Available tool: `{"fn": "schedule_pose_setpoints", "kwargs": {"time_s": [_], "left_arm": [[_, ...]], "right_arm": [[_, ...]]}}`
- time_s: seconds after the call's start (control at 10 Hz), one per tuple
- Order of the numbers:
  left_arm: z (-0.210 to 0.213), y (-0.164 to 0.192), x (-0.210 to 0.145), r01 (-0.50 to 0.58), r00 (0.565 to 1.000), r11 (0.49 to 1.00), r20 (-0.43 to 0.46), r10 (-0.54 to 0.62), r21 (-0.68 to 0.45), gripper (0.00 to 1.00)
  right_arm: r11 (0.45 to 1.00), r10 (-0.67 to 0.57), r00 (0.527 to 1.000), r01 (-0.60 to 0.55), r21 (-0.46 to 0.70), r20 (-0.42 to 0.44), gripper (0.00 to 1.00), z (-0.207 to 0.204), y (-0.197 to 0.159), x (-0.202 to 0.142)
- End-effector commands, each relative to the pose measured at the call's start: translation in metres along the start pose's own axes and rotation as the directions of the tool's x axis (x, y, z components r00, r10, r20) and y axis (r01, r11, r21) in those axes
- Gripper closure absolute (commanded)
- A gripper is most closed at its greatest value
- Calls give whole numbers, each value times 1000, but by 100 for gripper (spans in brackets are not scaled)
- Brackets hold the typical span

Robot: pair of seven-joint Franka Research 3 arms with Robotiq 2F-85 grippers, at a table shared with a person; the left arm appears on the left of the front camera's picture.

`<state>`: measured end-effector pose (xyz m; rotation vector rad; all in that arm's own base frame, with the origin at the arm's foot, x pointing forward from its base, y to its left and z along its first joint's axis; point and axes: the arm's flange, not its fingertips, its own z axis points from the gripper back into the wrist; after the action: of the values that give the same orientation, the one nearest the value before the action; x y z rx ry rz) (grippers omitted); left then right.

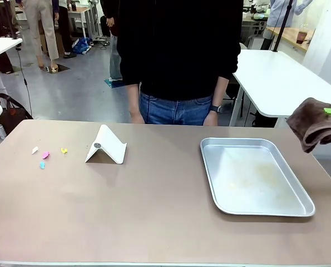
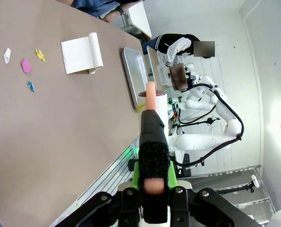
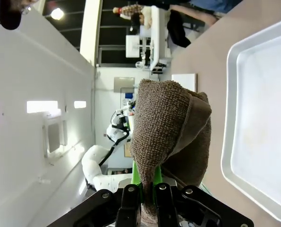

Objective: Clean the surface of the table.
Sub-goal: If a person points to the right, clean the right side of the table with your right hand, and if they point to the left, clean the left side with your left hand, then clean the area not pointed to by the person.

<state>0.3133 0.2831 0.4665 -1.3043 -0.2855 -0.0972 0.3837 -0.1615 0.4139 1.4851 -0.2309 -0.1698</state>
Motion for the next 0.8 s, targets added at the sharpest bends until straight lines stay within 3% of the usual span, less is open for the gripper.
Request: {"fn": "schedule_pose_setpoints", "kwargs": {"time_s": [0.0, 0.7], "left_arm": [[0, -3, -2, 8, 1000, 1000, -6, -8, -14, 100], [0, -3, -2, 8, 1000, 1000, -6, -8, -14, 100]], "right_arm": [[1000, 9, 1000, -9, 0, -12, 91, -3, 4, 2], [1000, 9, 1000, -9, 0, -12, 91, -3, 4, 2]]}}
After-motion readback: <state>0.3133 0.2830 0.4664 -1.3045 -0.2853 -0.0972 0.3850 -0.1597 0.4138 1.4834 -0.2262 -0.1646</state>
